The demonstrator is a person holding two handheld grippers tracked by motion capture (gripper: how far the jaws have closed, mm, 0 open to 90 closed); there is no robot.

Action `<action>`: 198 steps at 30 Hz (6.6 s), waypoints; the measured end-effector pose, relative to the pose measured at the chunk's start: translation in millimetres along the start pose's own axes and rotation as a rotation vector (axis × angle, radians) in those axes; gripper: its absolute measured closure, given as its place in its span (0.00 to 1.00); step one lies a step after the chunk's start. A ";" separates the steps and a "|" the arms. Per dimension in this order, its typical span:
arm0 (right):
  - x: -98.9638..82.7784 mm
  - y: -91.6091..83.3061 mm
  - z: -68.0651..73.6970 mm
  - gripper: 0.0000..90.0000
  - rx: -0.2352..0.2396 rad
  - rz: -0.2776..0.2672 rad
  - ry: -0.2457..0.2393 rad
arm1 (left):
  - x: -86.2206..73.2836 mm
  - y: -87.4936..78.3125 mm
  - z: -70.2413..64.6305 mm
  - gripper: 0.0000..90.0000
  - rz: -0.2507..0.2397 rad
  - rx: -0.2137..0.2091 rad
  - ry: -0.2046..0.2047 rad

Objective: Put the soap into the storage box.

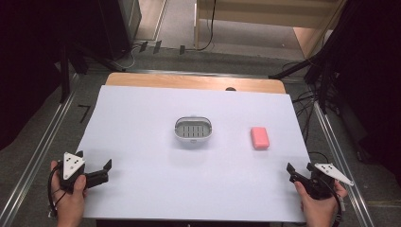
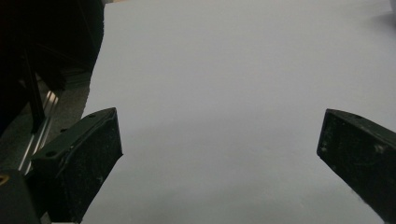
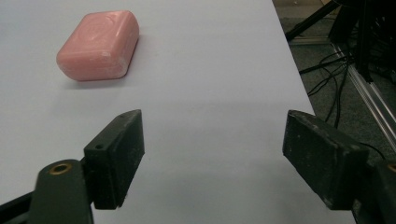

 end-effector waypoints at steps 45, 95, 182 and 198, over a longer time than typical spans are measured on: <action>69.7 53.0 31.4 0.16 -0.053 0.690 -0.165 | -0.3 1.1 -2.2 0.01 0.010 0.009 0.023; 109.3 118.8 105.9 0.40 -0.119 0.835 0.081 | -0.4 1.7 -3.9 0.01 0.013 0.003 0.035; 117.5 101.9 182.4 0.44 0.296 0.742 -0.933 | -0.6 2.1 -4.6 0.01 0.018 0.001 0.043; 122.9 95.7 213.7 0.44 0.383 0.746 -1.060 | -0.5 1.7 -4.2 0.01 0.016 0.003 0.040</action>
Point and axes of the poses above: each handheld gripper's, and its own axes: y roughly forward along the jaws, x roughly out of its top, z roughly to its left, the point moved 6 cm from there along y, roughly forward along the jaws, and after that the axes turned 3 degrees about z, right-handed, at the moved point
